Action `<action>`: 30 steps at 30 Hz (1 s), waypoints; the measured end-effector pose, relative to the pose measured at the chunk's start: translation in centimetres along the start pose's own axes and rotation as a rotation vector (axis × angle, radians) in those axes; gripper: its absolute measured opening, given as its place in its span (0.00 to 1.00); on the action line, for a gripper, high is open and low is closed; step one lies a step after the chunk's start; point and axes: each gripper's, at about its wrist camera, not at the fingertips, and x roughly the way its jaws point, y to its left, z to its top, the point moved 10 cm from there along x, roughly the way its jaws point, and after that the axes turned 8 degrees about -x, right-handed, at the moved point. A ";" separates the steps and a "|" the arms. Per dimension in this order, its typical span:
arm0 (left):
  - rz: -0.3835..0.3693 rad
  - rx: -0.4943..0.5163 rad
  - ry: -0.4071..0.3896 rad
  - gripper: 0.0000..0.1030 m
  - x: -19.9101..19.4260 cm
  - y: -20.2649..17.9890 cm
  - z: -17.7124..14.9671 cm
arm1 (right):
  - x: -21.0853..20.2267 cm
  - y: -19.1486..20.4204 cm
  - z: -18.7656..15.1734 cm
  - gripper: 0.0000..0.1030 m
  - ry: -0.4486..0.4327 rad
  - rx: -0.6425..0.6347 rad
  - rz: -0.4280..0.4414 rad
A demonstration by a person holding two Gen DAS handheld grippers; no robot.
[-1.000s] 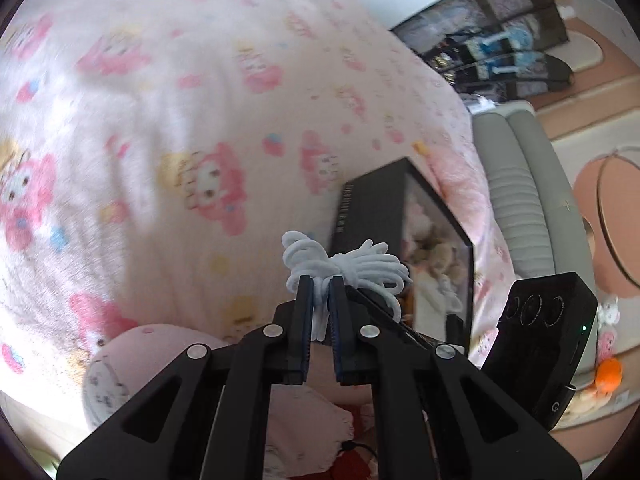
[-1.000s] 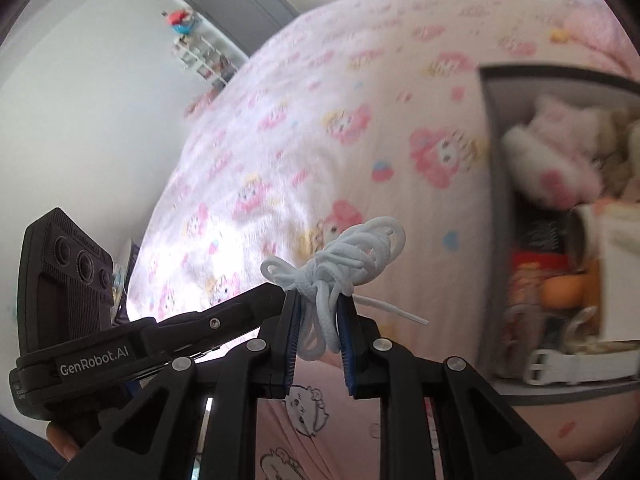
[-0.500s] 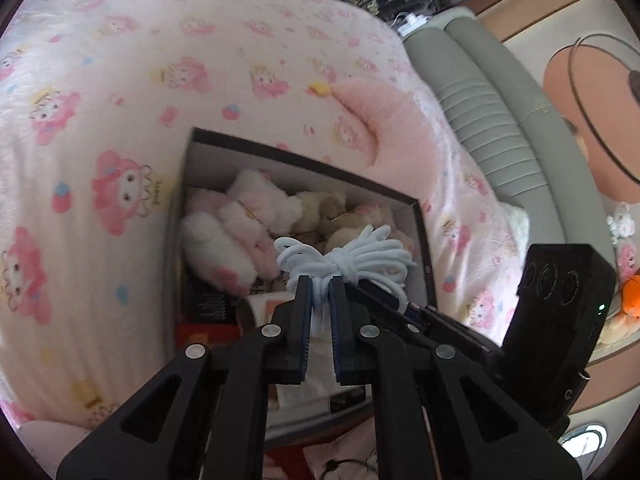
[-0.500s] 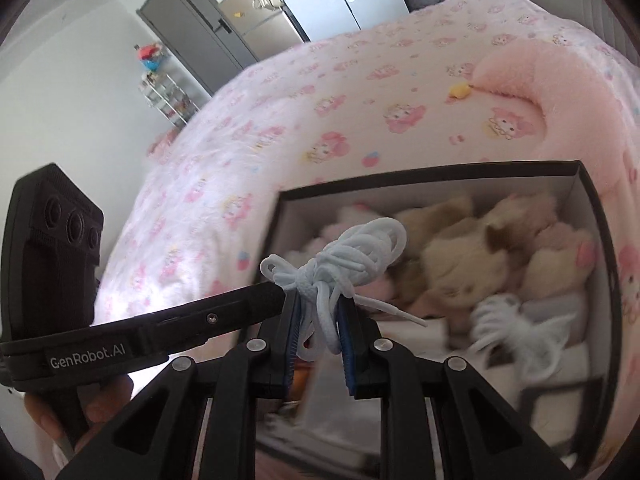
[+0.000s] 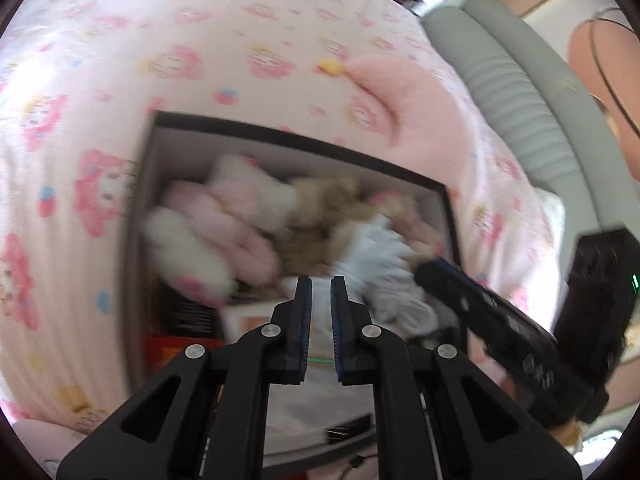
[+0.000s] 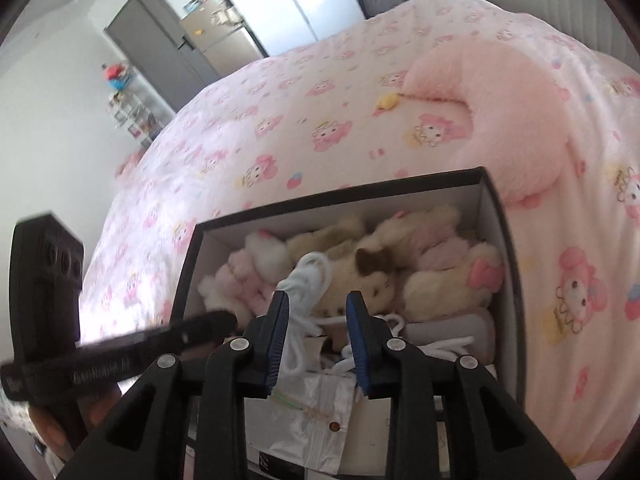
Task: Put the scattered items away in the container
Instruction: 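Lift the earphone cable and carry it over the black box, then lower the earphone cable into the box and open the right tool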
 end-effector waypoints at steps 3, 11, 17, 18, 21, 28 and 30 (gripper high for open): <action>-0.001 0.038 0.033 0.08 1.1 -1.2 -1.1 | -0.2 -1.7 0.4 0.25 -0.019 0.013 -0.045; 0.171 0.004 -0.009 0.08 1.6 0.8 -0.5 | 3.8 0.4 -1.2 0.25 0.088 -0.077 -0.043; 0.190 -0.002 -0.055 0.09 -0.3 1.5 0.0 | 4.4 -0.1 -1.8 0.25 0.127 -0.071 -0.080; 0.158 0.003 -0.041 0.12 -0.3 1.3 -0.3 | 4.1 0.0 -1.5 0.25 0.109 -0.070 -0.068; 0.106 0.010 0.007 0.15 0.7 0.8 -0.9 | 3.4 0.3 -1.1 0.25 0.072 -0.074 -0.050; 0.217 -0.069 -0.050 0.15 -0.1 3.6 0.4 | 3.8 -0.2 -2.4 0.25 0.127 -0.058 -0.045; 0.149 -0.068 -0.053 0.15 -0.8 2.9 0.4 | 3.9 -0.2 -2.4 0.25 0.126 -0.061 -0.052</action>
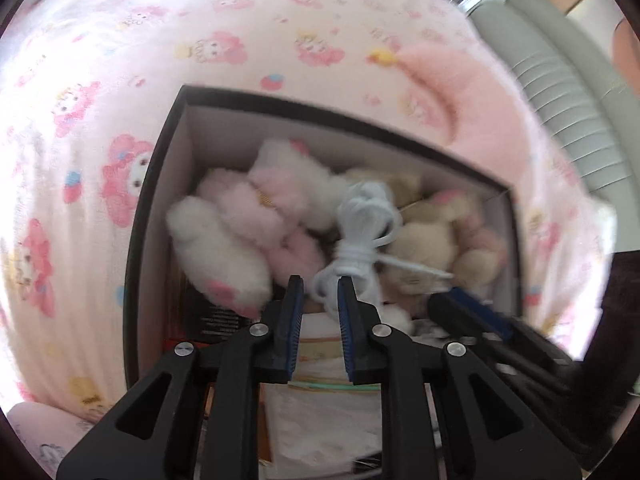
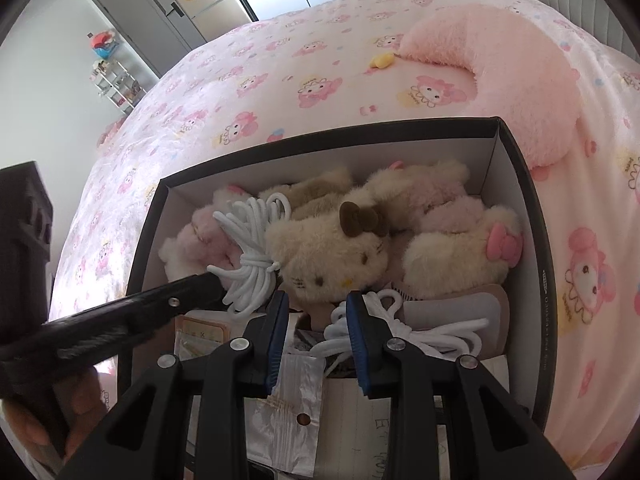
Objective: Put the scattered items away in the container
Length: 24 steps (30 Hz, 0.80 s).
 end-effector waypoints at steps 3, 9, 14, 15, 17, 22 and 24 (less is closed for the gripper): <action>0.012 0.027 0.018 0.15 0.7 -0.4 -0.1 | 0.5 -0.4 0.0 0.25 0.014 0.012 -0.026; 0.008 0.009 0.079 0.16 3.4 -0.5 0.1 | 1.6 -1.0 -0.7 0.26 0.058 0.016 -0.059; 0.011 0.012 0.081 0.22 3.1 -0.3 0.0 | 2.0 -1.4 -0.7 0.26 0.068 0.024 -0.072; 0.013 0.018 0.067 0.22 2.6 -0.3 0.0 | 2.0 -1.5 -0.7 0.26 0.067 0.023 -0.080; 0.014 0.038 0.008 0.23 0.9 -0.4 0.0 | 1.1 -1.5 -0.5 0.26 0.044 0.026 -0.107; 0.042 0.127 -0.191 0.59 -6.0 -1.4 -0.1 | -4.2 -0.3 0.8 0.46 -0.094 -0.029 -0.215; 0.079 0.156 -0.273 0.71 -9.2 -1.7 -0.1 | -6.9 0.7 1.3 0.56 -0.153 -0.038 -0.238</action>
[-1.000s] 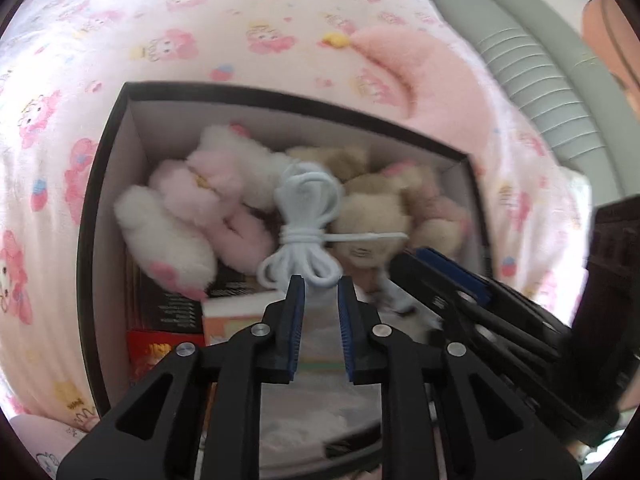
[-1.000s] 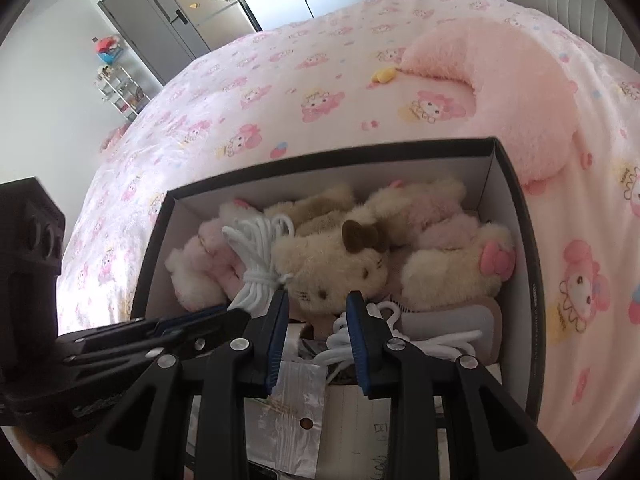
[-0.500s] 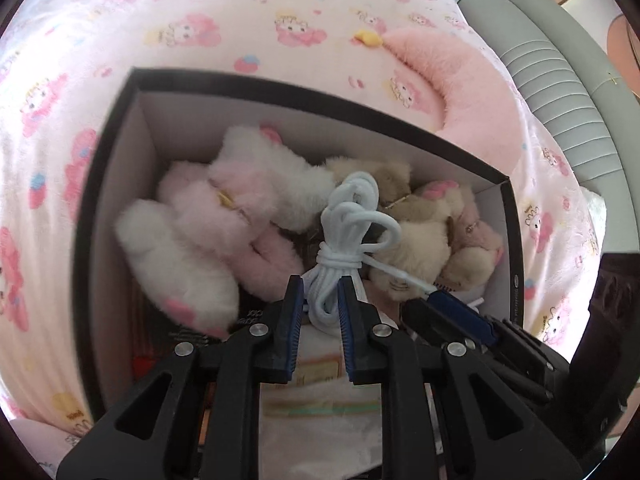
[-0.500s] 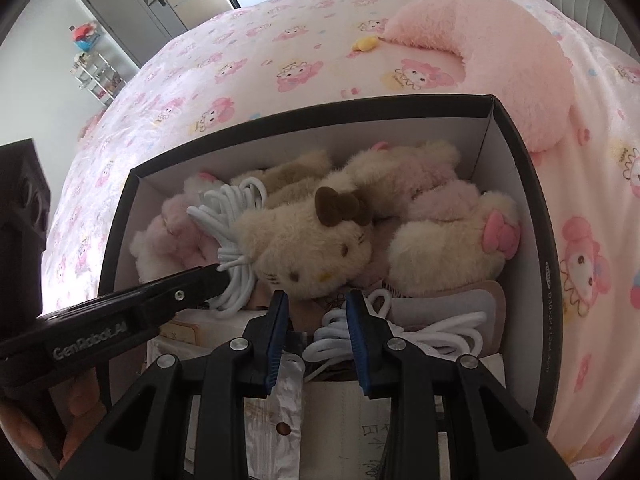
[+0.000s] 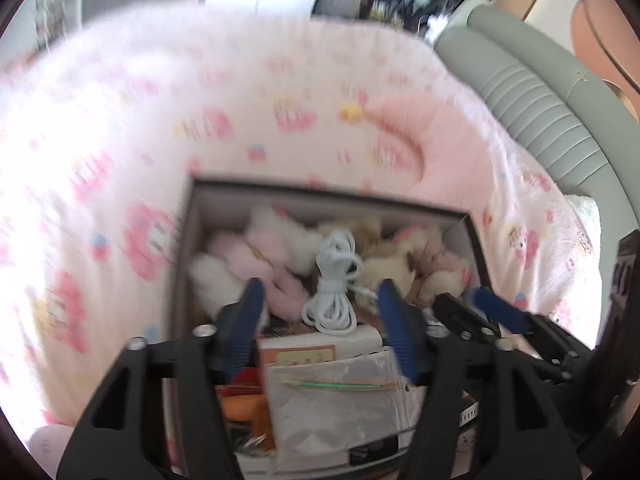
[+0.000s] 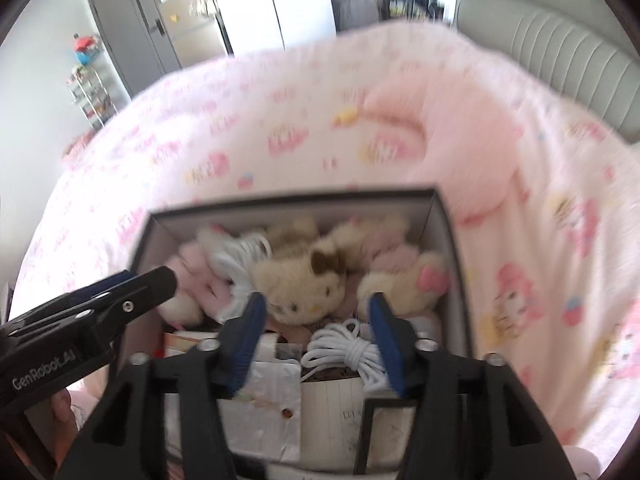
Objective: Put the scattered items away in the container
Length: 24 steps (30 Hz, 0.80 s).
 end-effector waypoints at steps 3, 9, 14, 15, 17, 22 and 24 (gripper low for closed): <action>0.027 0.037 -0.086 0.83 -4.1 -0.1 1.2 | -4.1 0.1 1.0 0.68 -0.082 0.013 -0.039; -0.041 0.035 -0.183 0.95 -10.7 -1.1 2.1 | -11.1 1.2 2.2 0.77 -0.180 -0.006 -0.095; -0.053 0.017 -0.224 0.98 -15.0 -1.1 0.5 | -15.9 2.2 1.5 0.78 -0.232 -0.005 -0.105; -0.048 0.017 -0.237 0.99 -15.9 -1.1 0.0 | -16.8 2.4 1.2 0.78 -0.245 -0.013 -0.113; -0.034 0.021 -0.258 0.99 -17.5 -1.0 -0.7 | -18.1 2.8 0.6 0.78 -0.258 -0.024 -0.126; -0.010 0.036 -0.290 0.99 -20.1 -0.5 -2.6 | -20.8 3.4 -1.2 0.78 -0.284 -0.042 -0.177; -0.010 0.032 -0.293 0.99 -20.7 -0.3 -3.5 | -21.8 3.7 -2.0 0.78 -0.296 -0.039 -0.186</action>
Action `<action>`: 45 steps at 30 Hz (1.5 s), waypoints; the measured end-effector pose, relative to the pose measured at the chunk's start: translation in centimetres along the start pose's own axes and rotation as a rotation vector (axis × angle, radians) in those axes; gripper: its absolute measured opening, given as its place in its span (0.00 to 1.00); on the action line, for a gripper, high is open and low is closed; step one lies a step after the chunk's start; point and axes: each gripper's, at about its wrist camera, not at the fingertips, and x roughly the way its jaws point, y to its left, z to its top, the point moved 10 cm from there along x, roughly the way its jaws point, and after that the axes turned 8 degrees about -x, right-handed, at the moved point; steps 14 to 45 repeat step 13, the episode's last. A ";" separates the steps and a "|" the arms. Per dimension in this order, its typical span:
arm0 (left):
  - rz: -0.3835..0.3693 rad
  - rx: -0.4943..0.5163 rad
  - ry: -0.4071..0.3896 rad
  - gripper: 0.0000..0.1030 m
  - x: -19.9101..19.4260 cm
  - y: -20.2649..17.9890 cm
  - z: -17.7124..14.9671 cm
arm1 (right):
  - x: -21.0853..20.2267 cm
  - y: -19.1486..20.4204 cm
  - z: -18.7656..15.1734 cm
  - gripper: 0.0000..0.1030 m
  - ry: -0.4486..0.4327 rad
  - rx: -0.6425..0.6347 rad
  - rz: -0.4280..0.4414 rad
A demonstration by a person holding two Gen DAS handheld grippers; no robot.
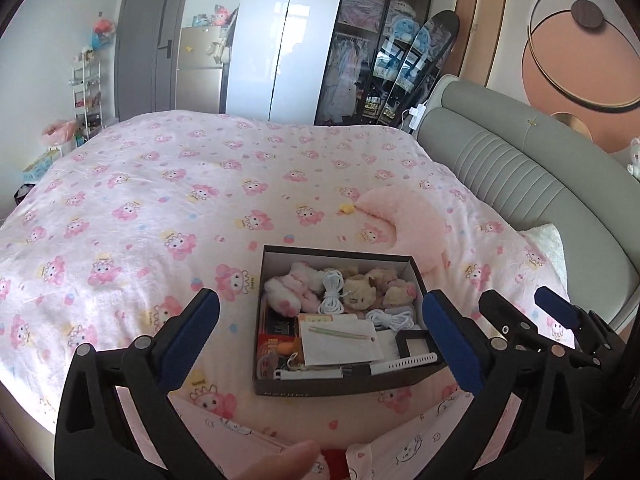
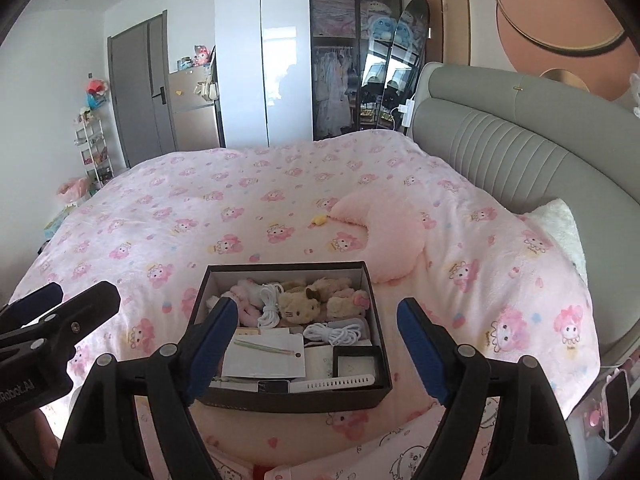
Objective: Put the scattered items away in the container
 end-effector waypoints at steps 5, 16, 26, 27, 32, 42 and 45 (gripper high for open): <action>0.010 0.009 0.002 0.99 -1.3 0.5 -1.7 | -2.1 0.6 -1.0 0.79 -0.019 -0.011 -0.008; 0.007 0.014 0.007 0.99 -1.9 0.5 -2.6 | -3.1 0.8 -1.9 0.79 -0.010 -0.013 -0.017; 0.007 0.014 0.007 0.99 -1.9 0.5 -2.6 | -3.1 0.8 -1.9 0.79 -0.010 -0.013 -0.017; 0.007 0.014 0.007 0.99 -1.9 0.5 -2.6 | -3.1 0.8 -1.9 0.79 -0.010 -0.013 -0.017; 0.007 0.014 0.007 0.99 -1.9 0.5 -2.6 | -3.1 0.8 -1.9 0.79 -0.010 -0.013 -0.017; 0.007 0.014 0.007 0.99 -1.9 0.5 -2.6 | -3.1 0.8 -1.9 0.79 -0.010 -0.013 -0.017; 0.007 0.014 0.007 0.99 -1.9 0.5 -2.6 | -3.1 0.8 -1.9 0.79 -0.010 -0.013 -0.017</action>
